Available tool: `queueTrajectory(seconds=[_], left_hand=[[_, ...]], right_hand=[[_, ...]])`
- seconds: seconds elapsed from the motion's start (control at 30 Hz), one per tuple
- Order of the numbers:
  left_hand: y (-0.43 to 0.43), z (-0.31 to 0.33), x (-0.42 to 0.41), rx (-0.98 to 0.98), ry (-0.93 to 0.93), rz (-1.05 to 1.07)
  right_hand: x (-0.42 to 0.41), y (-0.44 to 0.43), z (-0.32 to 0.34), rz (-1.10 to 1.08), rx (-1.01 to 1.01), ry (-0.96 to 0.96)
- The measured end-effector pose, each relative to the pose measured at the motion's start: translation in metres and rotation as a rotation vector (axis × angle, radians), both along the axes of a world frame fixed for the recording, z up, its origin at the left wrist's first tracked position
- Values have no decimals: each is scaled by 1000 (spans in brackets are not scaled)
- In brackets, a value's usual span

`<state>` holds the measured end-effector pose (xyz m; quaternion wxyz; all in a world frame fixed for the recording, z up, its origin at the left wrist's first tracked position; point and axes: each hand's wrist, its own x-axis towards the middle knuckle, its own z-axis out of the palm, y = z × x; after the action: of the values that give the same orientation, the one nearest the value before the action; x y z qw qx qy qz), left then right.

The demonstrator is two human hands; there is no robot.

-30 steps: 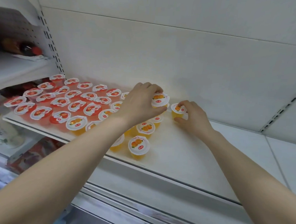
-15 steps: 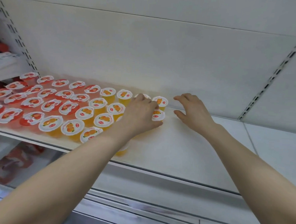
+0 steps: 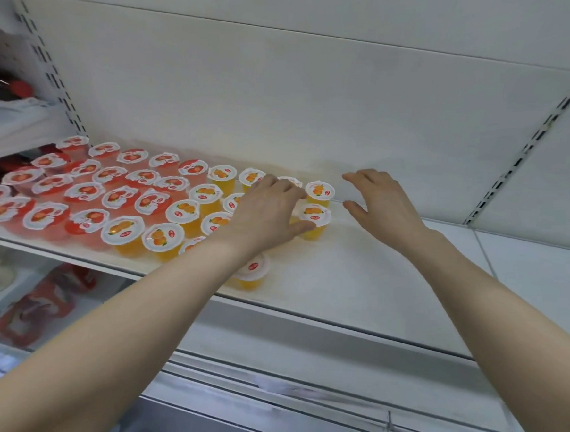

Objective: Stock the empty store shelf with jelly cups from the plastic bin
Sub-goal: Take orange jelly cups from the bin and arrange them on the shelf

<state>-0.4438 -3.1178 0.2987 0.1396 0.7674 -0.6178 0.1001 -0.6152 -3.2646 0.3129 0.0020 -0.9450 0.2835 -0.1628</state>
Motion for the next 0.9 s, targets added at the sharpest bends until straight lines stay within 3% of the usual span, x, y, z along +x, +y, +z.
queueTrajectory(seconds=[0.47,0.9], left_hand=[[187,28,84,-120,-70,119],[440,-37,158,-149,3,379]], right_hand=[[62,159,25,142,-92,-38],[184,374,-41,503,-93,-72]])
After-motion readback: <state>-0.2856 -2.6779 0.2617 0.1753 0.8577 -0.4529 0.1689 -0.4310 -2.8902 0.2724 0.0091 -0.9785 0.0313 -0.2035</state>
